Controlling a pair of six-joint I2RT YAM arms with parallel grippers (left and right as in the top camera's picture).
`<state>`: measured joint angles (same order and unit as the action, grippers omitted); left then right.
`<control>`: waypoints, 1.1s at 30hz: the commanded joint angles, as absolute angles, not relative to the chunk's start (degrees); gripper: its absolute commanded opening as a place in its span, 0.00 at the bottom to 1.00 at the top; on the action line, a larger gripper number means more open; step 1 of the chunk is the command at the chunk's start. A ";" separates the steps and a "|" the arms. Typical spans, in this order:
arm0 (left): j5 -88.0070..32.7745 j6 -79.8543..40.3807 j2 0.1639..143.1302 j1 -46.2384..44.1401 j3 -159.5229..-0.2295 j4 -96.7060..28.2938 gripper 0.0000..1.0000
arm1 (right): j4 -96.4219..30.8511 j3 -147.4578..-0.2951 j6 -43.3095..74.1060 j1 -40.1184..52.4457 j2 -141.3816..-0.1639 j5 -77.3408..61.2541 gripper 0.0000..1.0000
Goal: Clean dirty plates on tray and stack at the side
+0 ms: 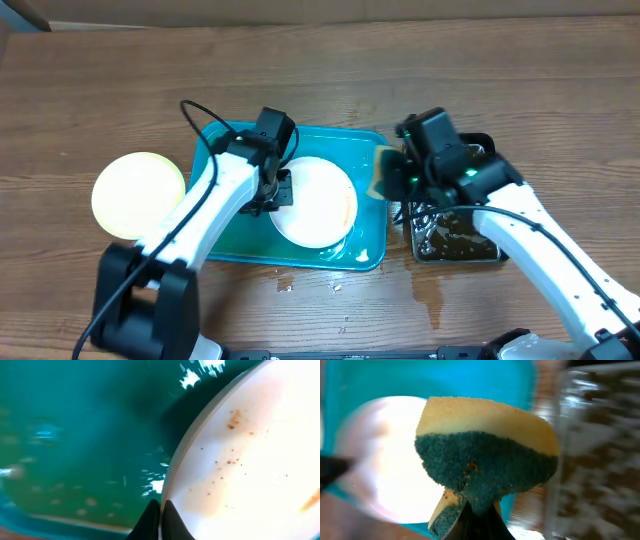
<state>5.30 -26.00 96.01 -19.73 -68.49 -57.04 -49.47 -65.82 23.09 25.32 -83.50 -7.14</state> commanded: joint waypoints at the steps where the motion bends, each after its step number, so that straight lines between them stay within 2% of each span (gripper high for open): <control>1: 14.48 -27.07 91.29 -19.18 -68.38 -58.02 0.04 | -52.51 -65.65 22.46 20.86 -83.68 0.69 0.04; 10: 36.71 -27.00 84.47 -23.16 -68.38 -59.59 0.04 | -54.02 -63.29 18.85 13.98 -87.81 4.47 0.04; 22: 61.87 -25.67 84.31 -38.63 -68.38 -60.16 0.04 | -47.86 -59.59 17.06 14.13 -94.91 4.43 0.04; 33: 68.16 -25.28 84.31 -45.80 -68.38 -60.18 0.04 | -46.70 -59.59 14.50 14.13 -95.42 1.85 0.04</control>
<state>63.79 -25.32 85.23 -45.39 -68.49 -60.25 -47.16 -59.64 15.57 14.13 -95.24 2.26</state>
